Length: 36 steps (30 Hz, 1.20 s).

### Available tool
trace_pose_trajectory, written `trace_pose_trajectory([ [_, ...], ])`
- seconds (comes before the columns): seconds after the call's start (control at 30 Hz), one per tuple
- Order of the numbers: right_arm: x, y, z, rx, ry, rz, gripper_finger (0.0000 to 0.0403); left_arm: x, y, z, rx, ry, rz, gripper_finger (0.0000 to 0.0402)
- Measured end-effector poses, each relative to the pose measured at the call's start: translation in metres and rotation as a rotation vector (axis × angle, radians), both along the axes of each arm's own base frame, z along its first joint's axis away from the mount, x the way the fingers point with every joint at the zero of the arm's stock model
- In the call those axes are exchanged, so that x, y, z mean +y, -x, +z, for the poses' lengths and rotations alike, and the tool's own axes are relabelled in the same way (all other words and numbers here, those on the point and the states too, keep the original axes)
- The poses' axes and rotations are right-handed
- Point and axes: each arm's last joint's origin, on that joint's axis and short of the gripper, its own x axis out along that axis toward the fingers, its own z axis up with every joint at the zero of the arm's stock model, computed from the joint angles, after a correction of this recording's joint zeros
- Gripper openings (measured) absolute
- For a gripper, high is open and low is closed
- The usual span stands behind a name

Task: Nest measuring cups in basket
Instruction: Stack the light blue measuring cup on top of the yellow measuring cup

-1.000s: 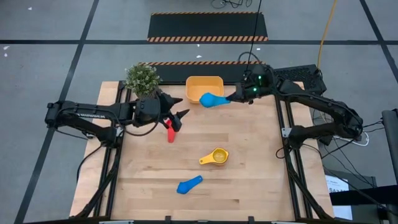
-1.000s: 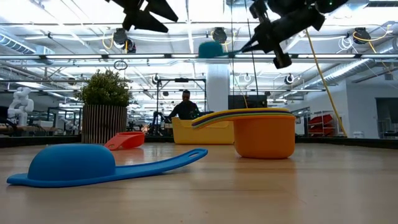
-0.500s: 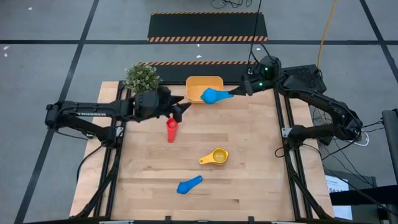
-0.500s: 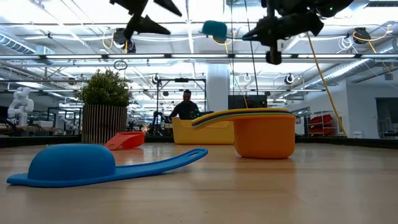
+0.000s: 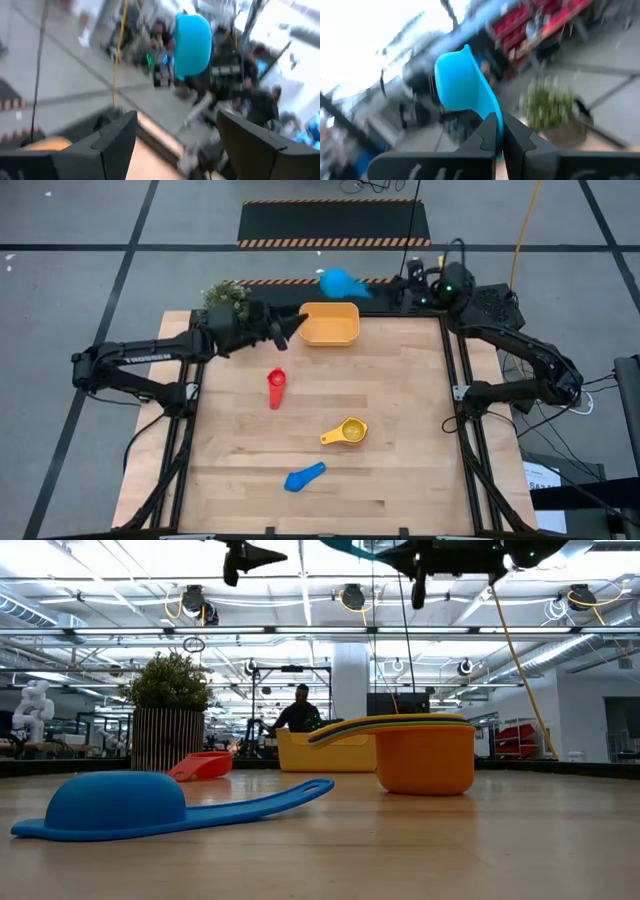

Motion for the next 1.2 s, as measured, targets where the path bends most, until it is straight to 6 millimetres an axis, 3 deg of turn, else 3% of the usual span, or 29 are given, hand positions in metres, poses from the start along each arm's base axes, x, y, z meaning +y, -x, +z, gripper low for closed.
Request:
trace_pose_trajectory([
  [0.13, -0.002, -0.005, 0.011, -0.159, -0.004, -0.050, 0.0001, 0.005, -0.007, 0.012, -0.149, -0.136, 0.063, 0.0273],
  [0.3, 0.002, -0.015, 0.022, -0.388, -0.022, -0.082, 0.0000, 0.005, -0.025, 0.010, -0.243, -0.294, 0.089, 0.0273],
  [0.5, 0.020, -0.031, 0.026, -0.589, -0.034, -0.025, 0.0000, 0.006, -0.039, 0.005, -0.431, -0.285, 0.118, 0.0273],
  [0.87, 0.058, -0.053, 0.025, -0.605, -0.006, -0.020, 0.0000, -0.019, -0.076, 0.033, -0.325, -0.382, 0.057, 0.0273],
  [1.2, 0.074, -0.055, 0.029, -0.622, 0.010, 0.054, 0.0000, -0.017, -0.117, 0.048, -0.348, -0.349, 0.058, 0.0273],
])
